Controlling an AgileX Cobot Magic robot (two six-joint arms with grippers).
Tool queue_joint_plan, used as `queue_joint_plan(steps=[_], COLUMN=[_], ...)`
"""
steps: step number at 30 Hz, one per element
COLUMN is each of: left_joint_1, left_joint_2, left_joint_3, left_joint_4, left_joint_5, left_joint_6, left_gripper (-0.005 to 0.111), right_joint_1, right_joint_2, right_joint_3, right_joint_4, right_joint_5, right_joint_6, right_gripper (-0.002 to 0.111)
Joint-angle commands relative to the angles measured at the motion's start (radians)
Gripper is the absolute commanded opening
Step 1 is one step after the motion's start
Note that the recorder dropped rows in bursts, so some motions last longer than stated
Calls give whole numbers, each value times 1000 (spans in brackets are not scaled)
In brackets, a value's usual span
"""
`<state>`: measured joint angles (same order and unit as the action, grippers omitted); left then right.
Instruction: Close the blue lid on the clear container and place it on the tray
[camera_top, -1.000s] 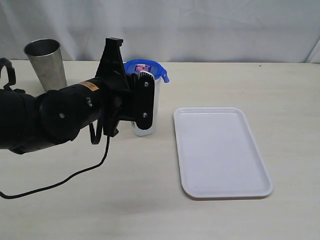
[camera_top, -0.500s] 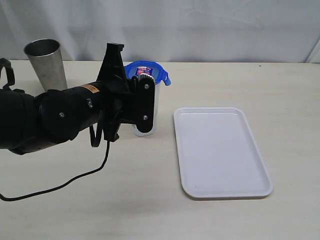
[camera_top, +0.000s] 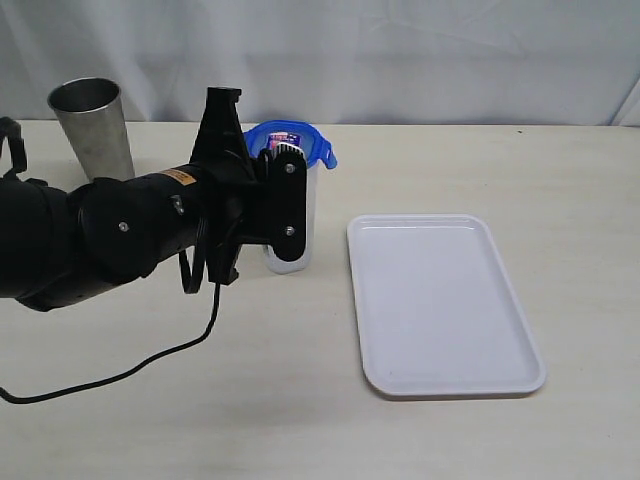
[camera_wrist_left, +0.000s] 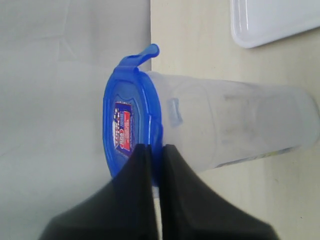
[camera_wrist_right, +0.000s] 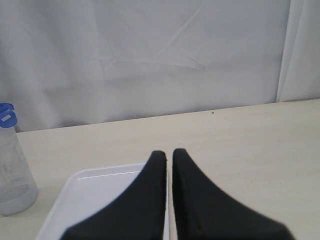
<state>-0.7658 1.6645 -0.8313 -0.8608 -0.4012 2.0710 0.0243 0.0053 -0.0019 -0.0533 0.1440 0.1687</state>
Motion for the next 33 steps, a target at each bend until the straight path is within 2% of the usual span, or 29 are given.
queue_joint_plan(steps=[1, 18, 20, 26, 33], left_joint_1=[-3, -3, -3, -3, -3], left_joint_2=[-7, -7, -7, -7, -7], left_joint_3=[3, 3, 3, 3, 3], left_joint_4=[-13, -13, -13, -13, -15], left_joint_5=[-2, 0, 0, 0, -2], left_joint_6=[-1, -1, -1, -1, -4], left_gripper=[0, 1, 5, 31, 45], right_joint_1=[2, 2, 2, 2, 2], right_joint_2=[-5, -5, -5, -5, -5], right_joint_3=[2, 2, 2, 2, 2], right_joint_4=[-2, -2, -2, 15, 15], right_joint_5=[4, 4, 4, 3, 3], right_joint_6=[2, 2, 2, 2, 2], right_gripper=[5, 5, 5, 5, 5])
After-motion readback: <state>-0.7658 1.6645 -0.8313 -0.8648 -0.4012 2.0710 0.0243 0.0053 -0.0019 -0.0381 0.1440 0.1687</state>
